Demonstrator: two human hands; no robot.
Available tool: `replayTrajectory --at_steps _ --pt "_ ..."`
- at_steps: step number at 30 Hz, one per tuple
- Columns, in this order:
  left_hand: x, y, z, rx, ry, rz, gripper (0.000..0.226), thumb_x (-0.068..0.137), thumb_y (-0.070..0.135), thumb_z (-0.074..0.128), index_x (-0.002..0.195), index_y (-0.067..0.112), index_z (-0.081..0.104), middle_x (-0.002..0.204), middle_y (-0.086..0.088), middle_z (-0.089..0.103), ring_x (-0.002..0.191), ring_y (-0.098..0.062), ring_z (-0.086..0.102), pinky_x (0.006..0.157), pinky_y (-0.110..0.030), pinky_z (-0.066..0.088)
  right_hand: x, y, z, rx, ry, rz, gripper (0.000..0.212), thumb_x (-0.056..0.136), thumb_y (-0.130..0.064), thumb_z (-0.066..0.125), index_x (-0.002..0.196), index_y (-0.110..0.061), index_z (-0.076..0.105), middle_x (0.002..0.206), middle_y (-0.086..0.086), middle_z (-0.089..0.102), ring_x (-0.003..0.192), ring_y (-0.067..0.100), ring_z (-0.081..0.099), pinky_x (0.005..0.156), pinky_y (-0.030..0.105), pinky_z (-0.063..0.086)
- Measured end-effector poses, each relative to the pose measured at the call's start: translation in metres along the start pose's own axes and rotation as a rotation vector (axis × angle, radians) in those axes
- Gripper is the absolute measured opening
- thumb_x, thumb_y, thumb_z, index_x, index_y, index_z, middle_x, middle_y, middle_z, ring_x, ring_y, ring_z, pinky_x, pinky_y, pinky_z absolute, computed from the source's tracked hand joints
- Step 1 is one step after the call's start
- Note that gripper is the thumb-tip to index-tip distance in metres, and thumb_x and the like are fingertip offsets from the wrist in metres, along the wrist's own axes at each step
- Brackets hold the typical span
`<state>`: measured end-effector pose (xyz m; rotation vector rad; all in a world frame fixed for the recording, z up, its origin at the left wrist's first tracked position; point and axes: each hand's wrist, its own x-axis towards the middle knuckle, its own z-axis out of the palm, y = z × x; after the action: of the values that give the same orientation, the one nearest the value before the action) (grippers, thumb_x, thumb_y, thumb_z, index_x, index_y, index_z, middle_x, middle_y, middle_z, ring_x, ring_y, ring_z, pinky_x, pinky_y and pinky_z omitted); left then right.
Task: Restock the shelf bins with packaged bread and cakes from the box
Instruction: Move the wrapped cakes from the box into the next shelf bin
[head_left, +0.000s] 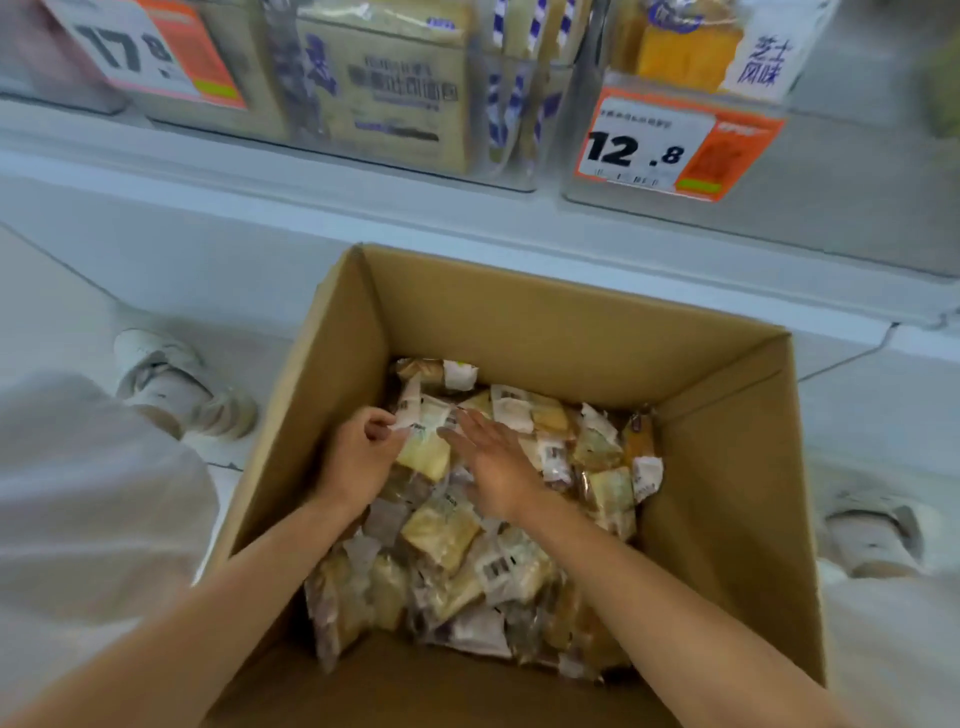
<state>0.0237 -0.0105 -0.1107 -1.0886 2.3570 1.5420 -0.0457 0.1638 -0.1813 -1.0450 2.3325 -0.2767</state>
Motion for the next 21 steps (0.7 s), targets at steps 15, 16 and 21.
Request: replayTrajectory --at_steps 15,16,21 --pt "-0.006 0.046 0.012 -0.186 -0.508 -0.063 0.026 0.078 0.019 0.080 0.102 0.021 0.069 0.100 0.002 0.075 0.095 -0.014 0.069 0.082 -0.033 0.052 -0.038 0.026 -0.124 0.525 0.086 0.037 0.028 0.098 -0.038 0.054 0.084 -0.016 0.065 0.068 -0.004 0.056 0.061 0.007 0.049 0.060 0.031 0.037" --pt "-0.009 0.049 0.013 -0.206 -0.548 -0.106 0.025 0.081 0.020 0.077 0.105 0.023 0.068 0.102 0.002 0.075 0.097 -0.014 0.069 0.084 -0.033 0.052 -0.046 0.027 -0.124 0.584 0.114 0.055 0.020 0.097 -0.038 0.056 0.091 -0.023 0.067 0.078 -0.011 0.062 0.067 0.002 0.054 0.064 0.027 0.043" --pt "-0.016 0.037 -0.001 -0.415 -0.192 -0.119 0.028 0.087 0.010 0.071 0.115 0.014 0.065 0.105 -0.008 0.073 0.089 -0.017 0.072 0.071 -0.029 0.059 -0.070 0.033 -0.084 0.489 0.299 0.289 0.040 0.095 -0.031 0.060 0.133 -0.025 0.053 0.129 -0.007 0.056 0.115 0.008 0.055 0.094 0.028 0.047"
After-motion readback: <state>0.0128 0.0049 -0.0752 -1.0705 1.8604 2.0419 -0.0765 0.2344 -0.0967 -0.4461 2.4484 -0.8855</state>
